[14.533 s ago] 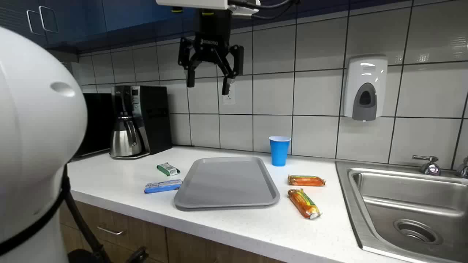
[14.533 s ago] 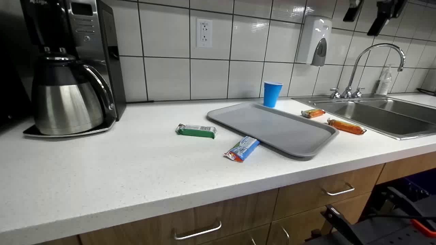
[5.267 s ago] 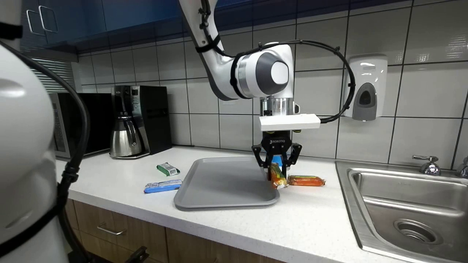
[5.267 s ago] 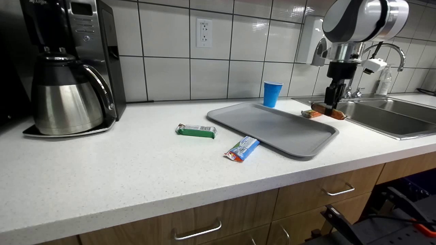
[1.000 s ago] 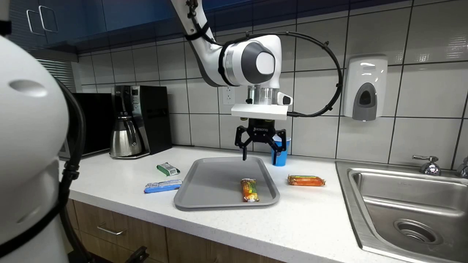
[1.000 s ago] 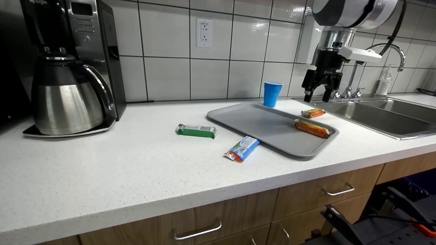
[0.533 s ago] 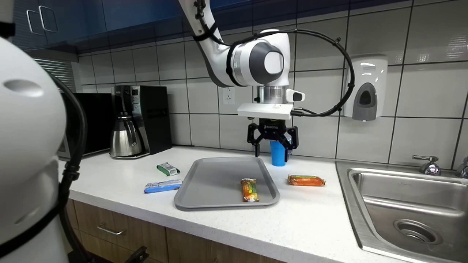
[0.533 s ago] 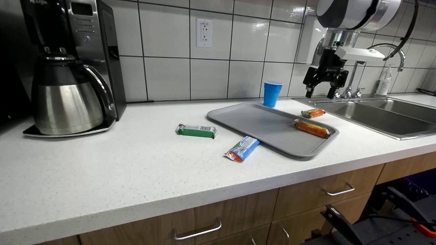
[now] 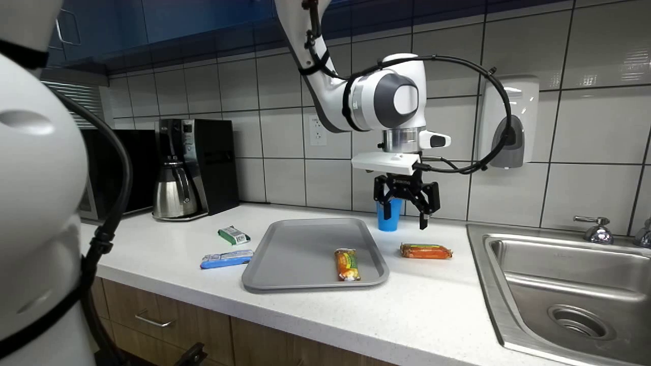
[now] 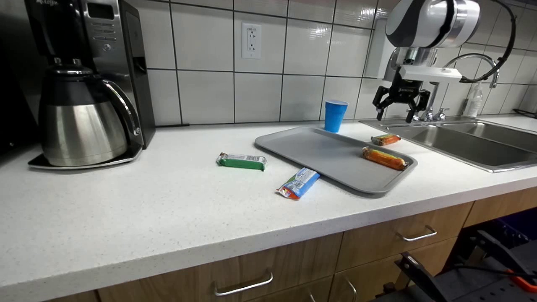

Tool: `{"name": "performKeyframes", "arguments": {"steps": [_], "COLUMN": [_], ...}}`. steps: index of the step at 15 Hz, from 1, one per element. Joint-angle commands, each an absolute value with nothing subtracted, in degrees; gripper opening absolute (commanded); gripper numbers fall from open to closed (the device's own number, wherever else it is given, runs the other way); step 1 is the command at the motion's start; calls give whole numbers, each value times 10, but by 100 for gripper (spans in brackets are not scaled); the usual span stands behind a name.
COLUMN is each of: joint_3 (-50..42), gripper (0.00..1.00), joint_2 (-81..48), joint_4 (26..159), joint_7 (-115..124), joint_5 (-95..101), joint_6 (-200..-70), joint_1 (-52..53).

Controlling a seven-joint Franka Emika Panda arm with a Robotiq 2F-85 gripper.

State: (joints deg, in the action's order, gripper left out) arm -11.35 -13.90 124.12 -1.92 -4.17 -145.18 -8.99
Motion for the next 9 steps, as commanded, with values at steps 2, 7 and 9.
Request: {"name": "performKeyframes", "arguments": {"steps": [2, 7, 9], "joint_3": [-121, -135, -142], "gripper": [100, 100, 100], "joint_2": [-205, -261, -280], "joint_4": [1174, 1123, 1105], "joint_7": [84, 177, 208], "joint_5": [-20, -13, -13], "joint_6": [-1459, -1454, -1449], "joint_1": [-82, -67, -61]}}
